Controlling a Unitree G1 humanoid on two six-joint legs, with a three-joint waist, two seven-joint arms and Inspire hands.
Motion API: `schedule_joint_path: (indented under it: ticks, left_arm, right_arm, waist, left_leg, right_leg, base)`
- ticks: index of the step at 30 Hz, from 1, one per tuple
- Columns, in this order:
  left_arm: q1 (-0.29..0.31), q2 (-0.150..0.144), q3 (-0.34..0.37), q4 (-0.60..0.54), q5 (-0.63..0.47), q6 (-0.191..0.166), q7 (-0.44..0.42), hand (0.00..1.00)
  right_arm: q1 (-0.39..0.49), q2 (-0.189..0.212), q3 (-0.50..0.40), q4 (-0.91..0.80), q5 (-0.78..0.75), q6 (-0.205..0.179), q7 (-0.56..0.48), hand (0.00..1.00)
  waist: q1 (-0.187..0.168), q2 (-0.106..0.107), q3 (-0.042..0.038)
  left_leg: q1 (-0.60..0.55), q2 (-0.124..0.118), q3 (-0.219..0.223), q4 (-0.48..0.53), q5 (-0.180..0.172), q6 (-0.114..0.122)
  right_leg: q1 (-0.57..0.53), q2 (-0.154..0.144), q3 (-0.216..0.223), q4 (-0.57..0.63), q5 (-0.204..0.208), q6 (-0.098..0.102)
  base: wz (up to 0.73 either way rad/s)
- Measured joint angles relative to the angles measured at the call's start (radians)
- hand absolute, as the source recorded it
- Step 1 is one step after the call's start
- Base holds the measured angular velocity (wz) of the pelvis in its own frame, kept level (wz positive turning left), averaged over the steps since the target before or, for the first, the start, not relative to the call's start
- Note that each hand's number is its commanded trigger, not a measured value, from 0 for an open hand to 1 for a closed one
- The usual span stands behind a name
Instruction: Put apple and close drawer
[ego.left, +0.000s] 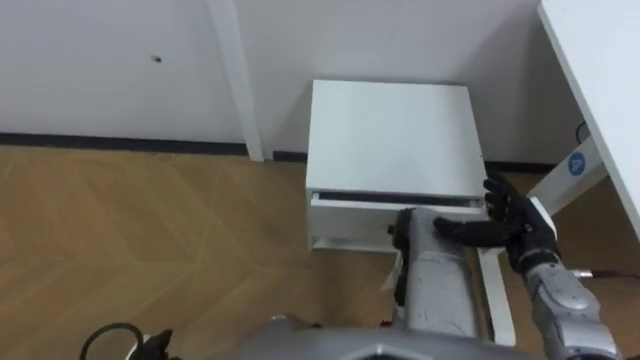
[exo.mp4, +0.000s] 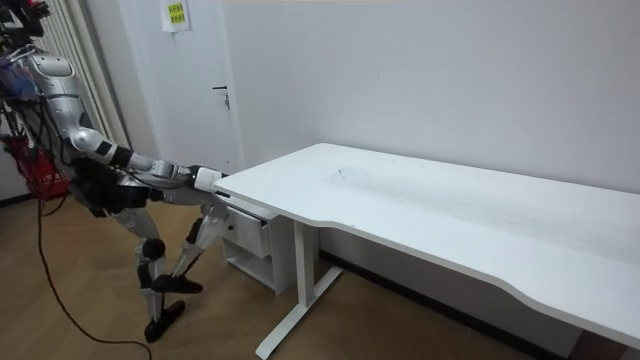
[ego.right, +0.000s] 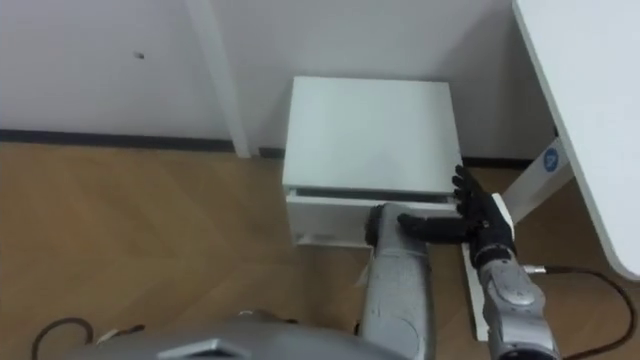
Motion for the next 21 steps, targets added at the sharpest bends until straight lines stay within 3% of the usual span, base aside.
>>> schedule_joint_path:
  ticks: [1,2,3,4,6,7,8,9,10,11,12,15,19,21]
  left_arm:
    - [-0.008,0.012,-0.002,-0.006,-0.009,-0.001,0.001,0.0]
    - [-0.027,0.038,0.002,-0.017,-0.012,-0.003,0.007,0.0]
    - [-0.014,0.042,0.014,-0.018,-0.013,-0.001,0.025,0.0]
    - [-0.009,0.039,0.012,-0.018,-0.013,-0.001,0.032,0.0]
    - [-0.008,0.015,-0.004,-0.019,-0.012,-0.011,0.04,0.0]
    - [-0.008,0.012,-0.009,-0.019,-0.012,-0.011,0.041,0.0]
    - [-0.005,0.012,-0.009,-0.02,-0.014,-0.009,0.046,0.0]
    - [0.002,0.018,-0.007,-0.028,-0.015,-0.005,0.063,0.0]
    - [0.007,0.019,-0.007,-0.033,-0.017,-0.004,0.072,0.0]
    - [0.017,0.019,-0.006,-0.037,-0.03,-0.004,0.089,0.0]
    - [0.025,0.019,-0.006,-0.038,-0.031,-0.001,0.1,0.0]
    - [0.026,0.021,0.008,-0.059,-0.032,0.004,0.114,0.0]
    - [0.021,0.004,0.019,-0.091,-0.032,-0.003,0.127,0.0]
    - [0.021,-0.009,0.02,-0.088,-0.032,-0.004,0.128,0.0]
  right_arm:
    - [-0.001,0.003,-0.003,-0.001,-0.004,-0.002,-0.008,0.0]
    - [-0.003,0.005,-0.013,0.005,-0.005,0.004,-0.019,0.0]
    - [-0.004,0.013,-0.005,0.016,-0.009,0.038,-0.021,0.0]
    - [0.005,0.015,-0.002,0.017,-0.005,0.047,-0.022,0.0]
    - [0.03,0.012,0.003,0.03,-0.001,0.047,-0.039,0.0]
    - [0.033,0.013,0.004,0.047,0.001,0.044,-0.042,0.0]
    - [0.034,0.013,0.017,0.103,0.002,0.043,-0.042,0.0]
    - [0.05,0.016,0.026,0.168,0.005,0.043,-0.041,0.0]
    - [0.064,0.015,0.027,0.196,0.005,0.043,-0.041,0.0]
    - [0.081,0.016,0.027,0.254,0.009,0.043,-0.045,0.0]
    - [0.095,0.014,0.026,0.305,0.016,0.042,-0.049,0.0]
    - [0.097,0.014,0.02,0.426,0.03,0.036,-0.067,0.0]
    - [0.092,0.015,-0.001,0.551,0.01,0.035,-0.09,0.0]
    - [0.081,0.016,-0.01,0.602,-0.024,0.04,-0.094,0.0]
  waist:
    - [0.001,0.004,0.0069]
    - [0.005,0.025,0.0125]
    - [0.018,-0.002,0.0106]
    - [0.012,-0.007,0.0097]
    - [0.007,-0.008,0.0065]
    - [0.0,-0.011,0.004]
    - [-0.009,-0.032,-0.0056]
    - [-0.001,-0.054,-0.0146]
    - [0.008,-0.056,-0.0168]
    - [0.017,-0.067,-0.0202]
    - [0.018,-0.071,-0.0232]
    - [0.017,-0.096,-0.0252]
    - [0.008,-0.103,-0.027]
    - [0.01,-0.1,-0.0265]
  left_leg:
    - [-0.036,0.04,-0.06,0.099,-0.027,0.07]
    - [-0.1,0.086,-0.138,0.217,-0.144,0.109]
    - [-0.111,0.065,-0.14,0.257,-0.173,0.092]
    - [-0.104,0.057,-0.14,0.248,-0.173,0.091]
    - [-0.096,0.026,-0.127,0.162,-0.131,0.047]
    - [-0.086,0.015,-0.121,0.123,-0.108,0.071]
    - [-0.064,-0.011,-0.112,0.048,-0.065,0.092]
    - [-0.025,-0.032,-0.093,-0.039,-0.026,0.103]
    - [-0.003,-0.042,-0.089,-0.079,-0.011,0.106]
    - [0.041,-0.047,-0.083,-0.151,0.014,0.106]
    - [0.077,-0.048,-0.079,-0.213,0.037,0.096]
    - [0.127,-0.046,-0.078,-0.318,0.084,0.054]
    - [0.178,-0.025,-0.093,-0.381,0.107,0.036]
    - [0.213,-0.014,-0.113,-0.42,0.128,0.015]
  right_leg:
    - [-0.003,-0.008,0.022,0.008,0.0,0.009]
    - [-0.016,-0.016,0.084,0.035,-0.005,0.022]
    - [0.03,-0.032,0.119,-0.009,-0.009,0.032]
    - [0.077,-0.044,0.109,-0.06,-0.008,0.035]
    - [0.229,-0.044,0.042,-0.363,-0.002,0.053]
    - [0.272,-0.042,0.019,-0.463,-0.004,0.056]
    - [0.367,-0.033,-0.023,-0.655,-0.012,0.069]
    - [0.457,-0.009,-0.029,-0.842,-0.024,0.082]
    - [0.502,0.007,-0.031,-0.927,-0.03,0.087]
    - [0.592,0.047,-0.039,-1.086,-0.034,0.09]
    - [0.669,0.073,-0.054,-1.223,-0.047,0.08]
    - [0.805,0.119,-0.08,-1.467,-0.049,0.08]
    - [0.873,0.162,-0.096,-1.564,-0.048,0.077]
    - [0.884,0.183,-0.1,-1.57,-0.042,0.066]
  base:
    - [0.2]
    - [0.09]
    - [0.05]
    - [0.0]
    - [0.04]
    - [-0.05]
    - [-0.04]
    - [-0.07]
    - [-0.18]
    - [-0.23]
    - [-0.21]
    - [-0.06]
    - [0.01]
    - [-0.18]
